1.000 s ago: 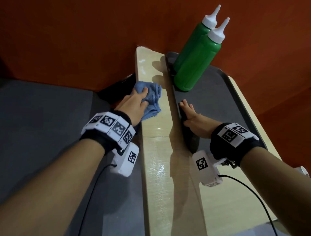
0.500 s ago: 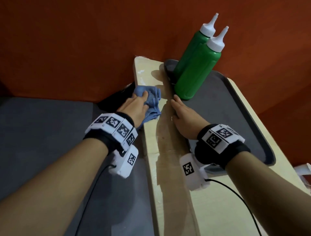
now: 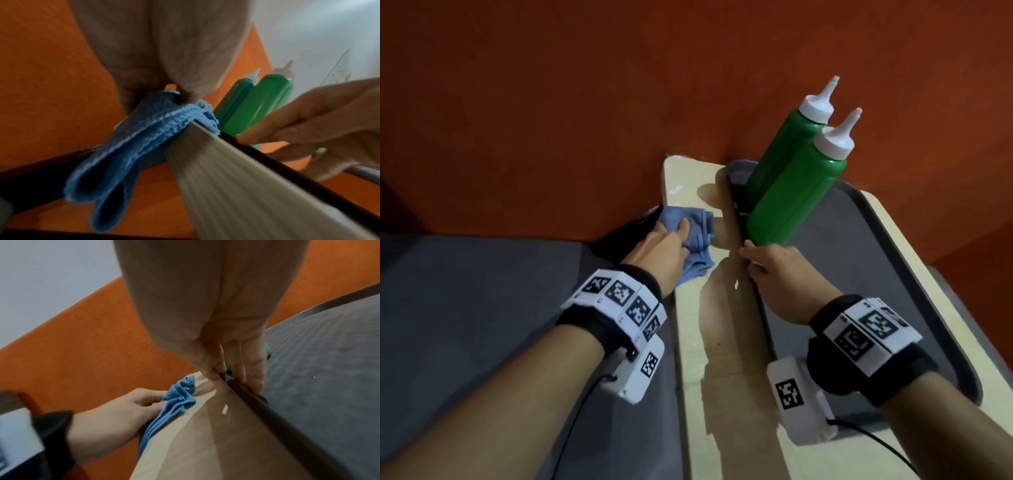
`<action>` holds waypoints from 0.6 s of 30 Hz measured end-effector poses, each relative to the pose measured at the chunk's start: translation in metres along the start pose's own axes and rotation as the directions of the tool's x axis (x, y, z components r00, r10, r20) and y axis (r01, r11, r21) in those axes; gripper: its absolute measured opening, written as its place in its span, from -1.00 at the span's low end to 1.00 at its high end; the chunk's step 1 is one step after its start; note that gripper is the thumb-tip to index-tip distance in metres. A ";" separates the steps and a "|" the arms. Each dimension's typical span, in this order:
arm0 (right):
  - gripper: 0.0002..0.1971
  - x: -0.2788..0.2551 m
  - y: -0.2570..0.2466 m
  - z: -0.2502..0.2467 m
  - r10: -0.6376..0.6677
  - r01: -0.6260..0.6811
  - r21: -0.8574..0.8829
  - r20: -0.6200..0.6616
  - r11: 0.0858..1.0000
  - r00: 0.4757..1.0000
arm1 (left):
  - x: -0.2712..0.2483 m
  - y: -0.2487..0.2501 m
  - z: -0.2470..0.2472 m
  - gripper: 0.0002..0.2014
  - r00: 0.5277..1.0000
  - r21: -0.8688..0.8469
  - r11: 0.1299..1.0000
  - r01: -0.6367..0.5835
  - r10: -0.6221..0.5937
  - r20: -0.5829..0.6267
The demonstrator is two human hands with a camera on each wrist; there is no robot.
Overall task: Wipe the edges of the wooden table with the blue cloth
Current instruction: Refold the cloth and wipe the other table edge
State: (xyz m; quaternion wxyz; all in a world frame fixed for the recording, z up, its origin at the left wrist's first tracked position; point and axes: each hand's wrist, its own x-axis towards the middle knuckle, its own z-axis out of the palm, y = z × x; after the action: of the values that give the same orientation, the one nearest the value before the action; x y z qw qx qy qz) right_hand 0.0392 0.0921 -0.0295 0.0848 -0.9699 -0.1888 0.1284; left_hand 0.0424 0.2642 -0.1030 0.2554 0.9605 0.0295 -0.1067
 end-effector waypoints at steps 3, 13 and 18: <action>-0.65 0.009 0.004 -0.003 -0.020 0.020 -0.011 0.002 1.000 1.000 | 0.024 0.000 -0.011 -0.44 0.999 -0.032 0.999 0.040 -0.041 -0.024; -0.77 0.035 -0.009 0.022 -0.056 0.061 0.043 -0.114 0.997 0.992 | 0.019 -0.008 -0.006 -0.45 0.999 -0.112 0.993 0.029 -0.030 -0.009; -0.57 0.041 0.000 0.032 -0.091 0.092 0.033 -0.031 0.995 0.995 | 0.037 -0.008 -0.014 -0.43 1.000 -0.027 1.000 0.017 -0.017 -0.012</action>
State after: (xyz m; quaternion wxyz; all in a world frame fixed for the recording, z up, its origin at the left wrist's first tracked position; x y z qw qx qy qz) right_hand 0.0670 0.1118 -0.0687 0.1101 -0.9604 -0.2295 0.1134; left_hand 0.0805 0.2775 -0.1033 0.2671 0.9574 0.0405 -0.1025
